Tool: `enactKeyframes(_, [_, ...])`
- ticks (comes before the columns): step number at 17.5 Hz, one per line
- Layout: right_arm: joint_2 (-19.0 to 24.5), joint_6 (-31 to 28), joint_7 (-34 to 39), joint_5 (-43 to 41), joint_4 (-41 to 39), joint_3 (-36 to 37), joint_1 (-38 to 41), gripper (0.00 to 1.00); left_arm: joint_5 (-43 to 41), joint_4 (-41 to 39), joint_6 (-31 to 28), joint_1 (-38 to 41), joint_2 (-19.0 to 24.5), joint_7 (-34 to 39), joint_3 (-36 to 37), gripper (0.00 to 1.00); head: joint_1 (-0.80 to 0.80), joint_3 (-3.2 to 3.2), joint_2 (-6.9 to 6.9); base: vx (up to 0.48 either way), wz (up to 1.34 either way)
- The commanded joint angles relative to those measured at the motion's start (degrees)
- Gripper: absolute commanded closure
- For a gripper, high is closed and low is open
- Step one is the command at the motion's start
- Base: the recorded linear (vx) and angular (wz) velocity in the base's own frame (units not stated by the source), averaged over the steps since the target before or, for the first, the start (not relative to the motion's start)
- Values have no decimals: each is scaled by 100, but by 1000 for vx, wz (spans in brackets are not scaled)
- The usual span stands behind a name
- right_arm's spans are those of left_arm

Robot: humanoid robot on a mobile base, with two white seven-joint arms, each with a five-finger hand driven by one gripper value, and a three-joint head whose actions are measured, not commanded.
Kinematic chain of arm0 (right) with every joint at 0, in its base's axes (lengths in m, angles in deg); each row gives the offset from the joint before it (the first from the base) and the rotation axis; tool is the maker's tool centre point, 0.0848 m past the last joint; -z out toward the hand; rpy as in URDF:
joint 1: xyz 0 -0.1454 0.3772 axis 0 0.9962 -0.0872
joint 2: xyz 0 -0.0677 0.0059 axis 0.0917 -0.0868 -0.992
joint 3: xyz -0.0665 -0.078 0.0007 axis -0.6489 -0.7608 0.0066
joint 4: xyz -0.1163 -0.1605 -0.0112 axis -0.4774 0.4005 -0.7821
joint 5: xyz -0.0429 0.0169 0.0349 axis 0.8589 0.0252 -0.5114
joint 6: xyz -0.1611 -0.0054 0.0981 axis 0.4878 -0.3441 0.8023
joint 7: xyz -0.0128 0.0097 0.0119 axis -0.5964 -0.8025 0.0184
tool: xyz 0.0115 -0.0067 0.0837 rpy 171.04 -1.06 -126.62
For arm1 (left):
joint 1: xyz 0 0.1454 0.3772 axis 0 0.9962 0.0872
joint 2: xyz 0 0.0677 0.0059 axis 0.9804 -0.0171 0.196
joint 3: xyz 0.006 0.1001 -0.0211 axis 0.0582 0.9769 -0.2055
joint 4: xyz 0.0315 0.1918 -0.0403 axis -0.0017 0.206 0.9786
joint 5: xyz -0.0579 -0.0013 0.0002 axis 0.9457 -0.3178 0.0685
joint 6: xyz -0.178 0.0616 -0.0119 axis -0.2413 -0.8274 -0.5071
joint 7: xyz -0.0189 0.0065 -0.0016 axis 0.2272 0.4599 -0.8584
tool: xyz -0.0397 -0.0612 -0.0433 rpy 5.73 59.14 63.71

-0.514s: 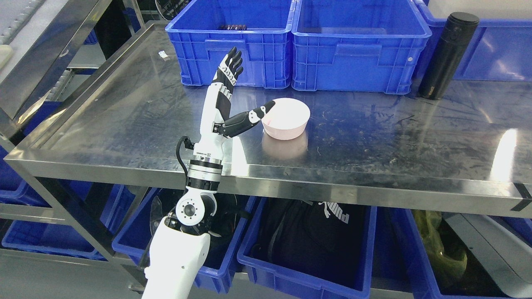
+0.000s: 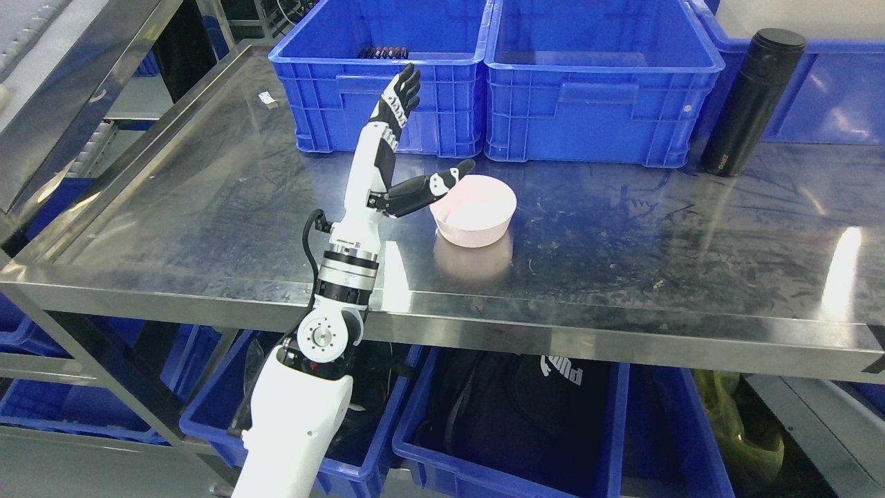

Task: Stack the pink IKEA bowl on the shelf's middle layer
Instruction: 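Swing the left hand over toward the pink bowl on the table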

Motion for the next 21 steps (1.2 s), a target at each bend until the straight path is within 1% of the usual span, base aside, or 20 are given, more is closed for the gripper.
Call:
enactKeyframes(1, [-100, 0, -4, 2, -100, -27, 2, 0, -1332, -87, -971, -1514, 845, -904, 161, 3, 0, 0, 0, 8, 38])
enactKeyframes(2, [-100, 0, -4, 2, -100, -27, 2, 0, -1709, -96, -1349, -1874, 1196, -1395, 319, 6, 0, 0, 0, 8, 38])
enactKeyframes(3, [-100, 0, -4, 2, -100, -18, 2, 0, -1852, -96, -1431, -2113, 1530, -2096, 416, 12, 0, 0, 0, -20, 31])
enactKeyframes(4, [-100, 0, -4, 2, -100, -18, 2, 0, -1871, -96, -1423, -2428, 1838, -2964, 443, 19, 0, 0, 0, -20, 31])
enactKeyframes(5, [-100, 0, -4, -7, -100, -26, 2, 0, -1915, -96, -1423, -2580, 2024, -3460, 495, 19, 0, 0, 0, -18, 9])
enactKeyframes(6, [-100, 0, -4, 2, -100, -27, 2, 0, -2011, -96, -1423, -2633, 2182, -3596, 609, 19, 0, 0, 0, -18, 9])
enactKeyframes(8, [-100, 0, -4, 2, -100, -26, 2, 0, -2082, -96, -1423, -2765, 2595, -3833, 1074, 18, 0, 0, 0, -7, -23])
enactKeyframes(9, [-100, 0, -4, 2, -100, -27, 2, 0, -2082, -96, -1423, -2757, 2710, -3982, 1206, 17, 0, 0, 0, 2, -58])
enactKeyframes(10, [-100, 0, -4, 2, -100, -27, 2, 0, -2082, -96, -1397, -2705, 2746, -4045, 1243, 16, 0, 0, 0, 2, -58])
enactKeyframes(11, [-100, 0, -4, 2, -100, -27, 2, 0, -2082, -96, -1266, -2661, 2755, -4193, 1252, 10, 0, 0, 0, 0, 0])
enactKeyframes(12, [-100, 0, -4, 2, -100, -27, 2, 0, -2082, -96, -1134, -2591, 2703, -4386, 1234, 9, 0, 0, 0, 11, 5])
enactKeyframes(13, [-100, 0, -4, 2, -100, -27, 2, 0, -2082, -87, -1133, -2564, 2633, -4536, 1208, 9, 0, 0, 0, 11, 5])
enactKeyframes(15, [-100, 0, -4, 2, -100, -18, 2, 0, -2073, -87, -1063, -2564, 2658, -4704, 1190, 5, 0, 0, 0, 0, 0])
enactKeyframes(19, [-100, 0, -4, -7, -100, -27, 2, 0, -2108, -96, -922, -2765, 2834, -4862, 1216, 8, 0, 0, 0, 0, 0])
enactKeyframes(20, [-100, 0, -4, -7, -100, -18, 2, 0, -2169, -96, -878, -2914, 2817, -5193, 1260, 8, 0, 0, 0, 0, 0])
enactKeyframes(21, [-100, 0, -4, -7, -100, -26, 2, 0, -2292, -96, -869, -2915, 2730, -5719, 1304, 8, 0, 0, 0, 0, 0])
